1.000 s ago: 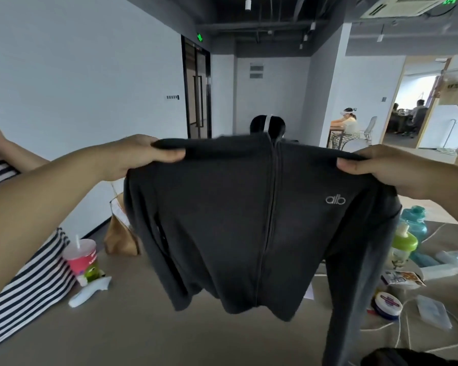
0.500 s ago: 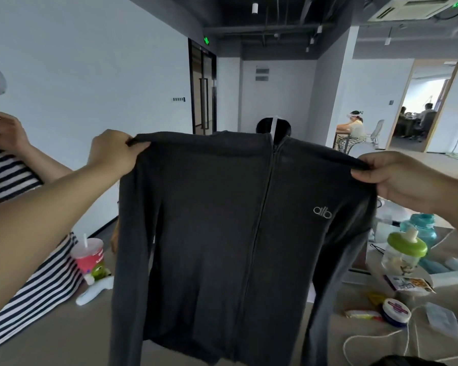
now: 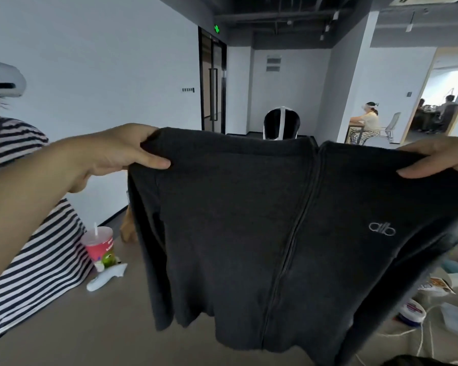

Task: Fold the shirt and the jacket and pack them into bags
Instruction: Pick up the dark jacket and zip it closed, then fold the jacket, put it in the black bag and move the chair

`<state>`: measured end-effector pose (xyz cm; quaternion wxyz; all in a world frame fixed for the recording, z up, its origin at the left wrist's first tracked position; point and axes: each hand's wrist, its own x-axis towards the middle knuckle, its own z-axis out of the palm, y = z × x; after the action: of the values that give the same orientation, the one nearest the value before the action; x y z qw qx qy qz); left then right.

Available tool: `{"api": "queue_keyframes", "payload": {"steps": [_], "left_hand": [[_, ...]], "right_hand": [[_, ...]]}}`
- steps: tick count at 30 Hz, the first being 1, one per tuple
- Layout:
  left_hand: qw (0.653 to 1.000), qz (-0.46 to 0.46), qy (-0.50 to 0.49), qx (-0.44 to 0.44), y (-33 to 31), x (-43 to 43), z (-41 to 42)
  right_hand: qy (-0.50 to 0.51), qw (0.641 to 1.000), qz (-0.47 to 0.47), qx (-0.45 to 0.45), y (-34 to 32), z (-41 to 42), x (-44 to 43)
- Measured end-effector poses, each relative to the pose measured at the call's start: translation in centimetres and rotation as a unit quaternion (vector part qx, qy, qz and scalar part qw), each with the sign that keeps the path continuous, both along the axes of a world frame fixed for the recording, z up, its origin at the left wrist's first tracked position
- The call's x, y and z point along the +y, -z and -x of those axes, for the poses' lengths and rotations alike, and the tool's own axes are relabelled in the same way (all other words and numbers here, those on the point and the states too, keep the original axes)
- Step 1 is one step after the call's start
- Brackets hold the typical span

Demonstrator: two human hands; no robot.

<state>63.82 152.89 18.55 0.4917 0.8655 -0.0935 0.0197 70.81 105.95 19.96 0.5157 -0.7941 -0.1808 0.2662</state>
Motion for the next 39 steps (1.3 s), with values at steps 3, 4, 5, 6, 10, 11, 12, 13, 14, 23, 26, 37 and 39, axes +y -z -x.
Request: {"api": "queue_keyframes", "payload": {"steps": [3,4,5,6,10,11,12,13,14,23,26,37,39], "left_hand": [[0.996,0.006,0.057,0.061,-0.1,1.1,0.4],[0.996,0.013,0.056,0.066,-0.1,1.2,0.2],[0.997,0.005,0.047,0.061,0.0,1.2,-0.4],[0.998,-0.022,0.026,0.048,0.5,1.0,-1.3],[0.935,-0.226,-0.261,-0.078,7.3,-1.2,-8.4],[0.914,-0.244,-0.313,-0.089,10.1,-2.2,-9.8],[0.906,-0.249,-0.334,-0.080,13.2,-3.5,-10.7],[0.909,-0.249,-0.329,-0.060,16.3,-4.6,-11.2],[0.918,-0.248,-0.307,-0.032,19.7,-5.9,-11.3],[0.876,-0.323,-0.005,0.358,44.0,-12.9,-1.3],[0.807,-0.387,0.044,0.444,47.2,-13.0,0.4],[0.796,-0.361,0.089,0.478,45.6,-12.7,-2.8],[0.886,-0.213,0.039,0.411,44.4,-11.6,-3.3]], "right_hand": [[0.086,0.994,0.050,-0.047,0.0,-4.2,-4.9],[0.085,0.993,0.055,-0.058,0.4,-5.5,-6.3],[0.091,0.992,0.056,-0.067,0.6,-5.6,-6.3],[0.105,0.992,0.041,-0.055,0.9,-5.0,-4.8],[0.158,0.983,0.010,-0.090,6.2,-5.2,3.2],[0.200,0.966,0.044,-0.159,9.1,-6.0,4.7],[0.234,0.938,0.110,-0.230,12.2,-6.6,5.9],[0.243,0.905,0.200,-0.285,15.9,-7.6,6.6],[0.238,0.885,0.277,-0.290,19.6,-7.8,7.1],[0.336,0.804,0.463,0.163,46.3,8.0,3.3],[0.321,0.786,0.499,0.175,47.8,10.7,2.5],[0.314,0.805,0.468,0.187,36.6,3.4,3.2],[0.261,0.845,0.439,0.157,32.9,1.2,7.0]]}}
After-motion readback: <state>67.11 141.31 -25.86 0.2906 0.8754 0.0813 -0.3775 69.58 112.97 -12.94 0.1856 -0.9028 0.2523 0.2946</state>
